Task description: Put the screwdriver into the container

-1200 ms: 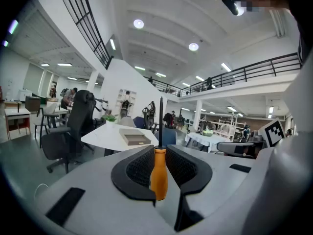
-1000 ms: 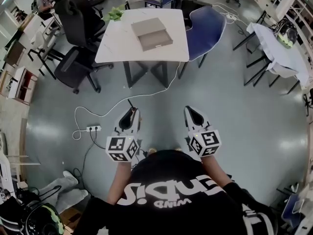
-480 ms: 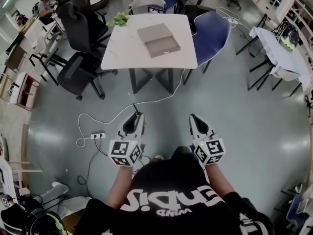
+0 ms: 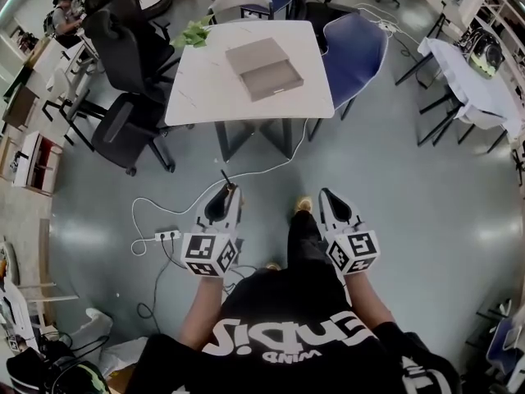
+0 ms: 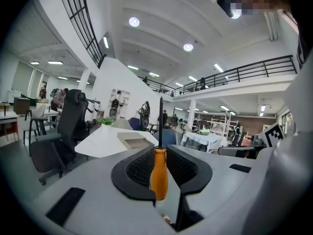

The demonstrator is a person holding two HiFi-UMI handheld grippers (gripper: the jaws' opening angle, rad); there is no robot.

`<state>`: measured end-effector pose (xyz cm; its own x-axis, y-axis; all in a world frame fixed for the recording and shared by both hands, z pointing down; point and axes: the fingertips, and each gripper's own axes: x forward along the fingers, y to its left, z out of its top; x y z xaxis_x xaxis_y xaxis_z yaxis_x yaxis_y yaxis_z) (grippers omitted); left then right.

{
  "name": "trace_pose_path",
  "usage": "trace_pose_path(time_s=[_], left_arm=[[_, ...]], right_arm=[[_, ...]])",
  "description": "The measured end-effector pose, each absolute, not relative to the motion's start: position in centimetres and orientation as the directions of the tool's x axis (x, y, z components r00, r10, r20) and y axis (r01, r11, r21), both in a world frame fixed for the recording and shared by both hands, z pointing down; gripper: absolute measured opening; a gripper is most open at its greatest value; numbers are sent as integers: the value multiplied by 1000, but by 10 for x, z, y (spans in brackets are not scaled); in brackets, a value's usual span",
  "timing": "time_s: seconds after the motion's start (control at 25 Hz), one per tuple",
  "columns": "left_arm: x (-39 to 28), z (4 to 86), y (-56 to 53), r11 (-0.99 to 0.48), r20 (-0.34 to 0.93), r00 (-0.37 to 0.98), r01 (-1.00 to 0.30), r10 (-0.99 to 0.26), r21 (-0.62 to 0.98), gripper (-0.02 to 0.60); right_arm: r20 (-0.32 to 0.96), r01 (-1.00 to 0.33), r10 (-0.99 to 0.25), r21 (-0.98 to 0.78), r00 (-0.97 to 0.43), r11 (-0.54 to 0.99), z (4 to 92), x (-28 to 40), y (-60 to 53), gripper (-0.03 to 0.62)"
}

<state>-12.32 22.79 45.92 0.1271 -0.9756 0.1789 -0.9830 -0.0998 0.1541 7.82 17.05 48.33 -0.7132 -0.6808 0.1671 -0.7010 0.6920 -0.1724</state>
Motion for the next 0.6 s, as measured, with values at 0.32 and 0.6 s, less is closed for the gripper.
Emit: trace_pose_path(time_s=[0.32,0.6], left_arm=[[-144,460,155,-95,172,120,-984,-978,148,86],[-156,455,77,-91,169,116,-985,-979,148,86]], right_arm=[[166,-691,-671,-172,-723,702,488,53,91,12],[169,-675,-654,-170,-737,718,480,34,8,12]])
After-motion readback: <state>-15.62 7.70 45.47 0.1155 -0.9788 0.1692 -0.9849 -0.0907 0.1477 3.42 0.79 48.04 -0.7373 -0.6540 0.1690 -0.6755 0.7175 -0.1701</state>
